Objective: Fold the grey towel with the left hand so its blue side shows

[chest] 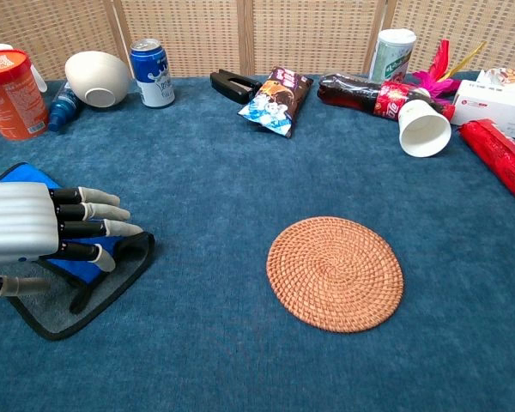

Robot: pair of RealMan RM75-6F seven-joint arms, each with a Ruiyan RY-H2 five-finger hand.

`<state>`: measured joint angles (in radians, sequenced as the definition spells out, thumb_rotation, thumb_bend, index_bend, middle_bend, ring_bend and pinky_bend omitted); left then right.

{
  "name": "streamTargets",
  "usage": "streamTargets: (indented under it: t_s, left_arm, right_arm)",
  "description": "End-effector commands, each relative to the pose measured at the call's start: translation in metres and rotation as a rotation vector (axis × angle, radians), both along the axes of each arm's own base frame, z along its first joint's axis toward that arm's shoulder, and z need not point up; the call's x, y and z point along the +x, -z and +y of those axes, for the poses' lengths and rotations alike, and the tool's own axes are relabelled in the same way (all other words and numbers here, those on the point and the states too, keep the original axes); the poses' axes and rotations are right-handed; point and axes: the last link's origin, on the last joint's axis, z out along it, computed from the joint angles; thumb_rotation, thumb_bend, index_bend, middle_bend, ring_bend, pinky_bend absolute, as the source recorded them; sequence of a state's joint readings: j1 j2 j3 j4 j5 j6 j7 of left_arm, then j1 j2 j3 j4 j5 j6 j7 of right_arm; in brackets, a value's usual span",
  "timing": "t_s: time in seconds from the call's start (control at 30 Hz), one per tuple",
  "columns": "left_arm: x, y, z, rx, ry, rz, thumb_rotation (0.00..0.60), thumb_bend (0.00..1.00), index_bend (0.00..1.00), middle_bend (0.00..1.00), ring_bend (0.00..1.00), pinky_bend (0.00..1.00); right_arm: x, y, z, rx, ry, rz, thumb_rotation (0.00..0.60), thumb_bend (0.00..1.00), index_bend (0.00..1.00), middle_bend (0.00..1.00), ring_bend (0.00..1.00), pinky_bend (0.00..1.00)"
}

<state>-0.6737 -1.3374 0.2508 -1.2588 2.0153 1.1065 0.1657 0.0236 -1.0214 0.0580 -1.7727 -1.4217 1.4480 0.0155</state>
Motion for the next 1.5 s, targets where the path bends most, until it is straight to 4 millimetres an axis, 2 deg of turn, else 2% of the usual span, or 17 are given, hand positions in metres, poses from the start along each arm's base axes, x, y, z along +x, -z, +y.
streamTargets:
  t_s: [0.03,0.43,1.27,1.5]
  left_arm:
    - [0.000,0.001,0.000,-0.002,0.001,-0.006,0.600,0.44,0.29,0.00,0.00,0.10]
    - [0.000,0.004,0.000,0.007,0.010,-0.010,0.600,0.44,0.38,0.00,0.00,0.11]
    - [-0.003,0.010,0.003,0.048,0.076,-0.016,0.600,0.44,0.36,0.00,0.00,0.11]
    - [-0.004,0.011,0.002,0.052,0.089,-0.020,0.600,0.44,0.43,0.00,0.00,0.12]
  right_arm:
    - [0.000,0.000,0.000,0.001,0.000,-0.001,0.600,0.00,0.00,0.00,0.00,0.00]
    - [0.000,0.000,0.000,0.002,-0.002,0.001,0.600,0.00,0.00,0.00,0.00,0.00]
    - [0.001,0.001,0.000,0.007,-0.001,-0.002,0.600,0.00,0.00,0.00,0.00,0.00]
    - [0.001,0.002,0.000,0.008,-0.003,-0.001,0.600,0.00,0.00,0.00,0.00,0.00]
